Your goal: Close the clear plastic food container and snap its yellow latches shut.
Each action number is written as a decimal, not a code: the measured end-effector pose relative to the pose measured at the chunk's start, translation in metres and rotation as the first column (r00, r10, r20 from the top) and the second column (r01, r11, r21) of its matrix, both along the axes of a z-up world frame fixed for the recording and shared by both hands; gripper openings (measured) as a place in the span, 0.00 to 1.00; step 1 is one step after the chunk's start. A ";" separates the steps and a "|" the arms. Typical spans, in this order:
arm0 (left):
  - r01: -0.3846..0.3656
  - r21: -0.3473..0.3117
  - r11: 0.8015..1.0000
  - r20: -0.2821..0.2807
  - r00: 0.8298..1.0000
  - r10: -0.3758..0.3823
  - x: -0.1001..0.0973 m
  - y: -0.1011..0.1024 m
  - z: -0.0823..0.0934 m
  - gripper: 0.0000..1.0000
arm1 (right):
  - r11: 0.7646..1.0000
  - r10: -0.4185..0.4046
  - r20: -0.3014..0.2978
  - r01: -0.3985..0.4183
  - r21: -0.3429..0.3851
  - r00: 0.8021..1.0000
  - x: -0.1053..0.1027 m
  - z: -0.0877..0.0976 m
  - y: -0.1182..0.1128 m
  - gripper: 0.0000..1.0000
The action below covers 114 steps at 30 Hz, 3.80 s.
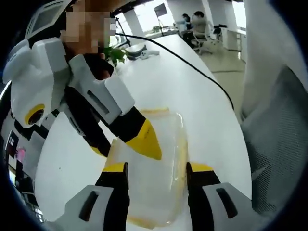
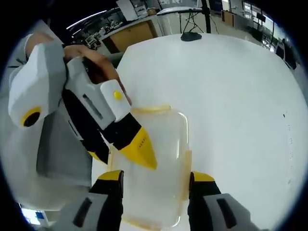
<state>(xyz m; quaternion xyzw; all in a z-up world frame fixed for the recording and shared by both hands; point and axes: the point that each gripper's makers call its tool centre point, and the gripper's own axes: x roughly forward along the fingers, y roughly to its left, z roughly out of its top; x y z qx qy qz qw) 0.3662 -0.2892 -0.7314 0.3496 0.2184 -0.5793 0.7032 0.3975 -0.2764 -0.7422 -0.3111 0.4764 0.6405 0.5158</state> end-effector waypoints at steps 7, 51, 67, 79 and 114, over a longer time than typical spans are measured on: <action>-0.042 -0.035 0.998 -0.081 0.996 0.039 0.003 0.001 0.005 0.47 | 0.998 -0.005 0.046 0.002 0.063 0.999 -0.003 0.009 -0.002 0.56; 0.105 0.227 0.968 -0.165 0.984 -0.068 0.021 0.050 -0.028 0.79 | 0.996 -0.050 0.291 0.026 0.085 0.955 -0.022 -0.013 -0.031 0.74; 0.063 0.243 0.968 -0.166 0.986 -0.022 0.023 0.119 -0.028 0.79 | 0.996 -0.008 0.290 -0.019 0.092 0.957 -0.019 -0.014 0.039 0.74; 0.044 0.273 0.961 -0.164 0.986 0.002 0.018 0.191 -0.030 0.79 | 0.995 0.011 0.293 -0.040 0.092 0.956 -0.022 -0.015 0.109 0.74; 0.066 0.287 0.956 -0.170 0.985 -0.017 0.104 0.213 -0.030 0.79 | 0.997 0.000 0.285 -0.022 0.071 0.958 0.063 -0.014 0.131 0.74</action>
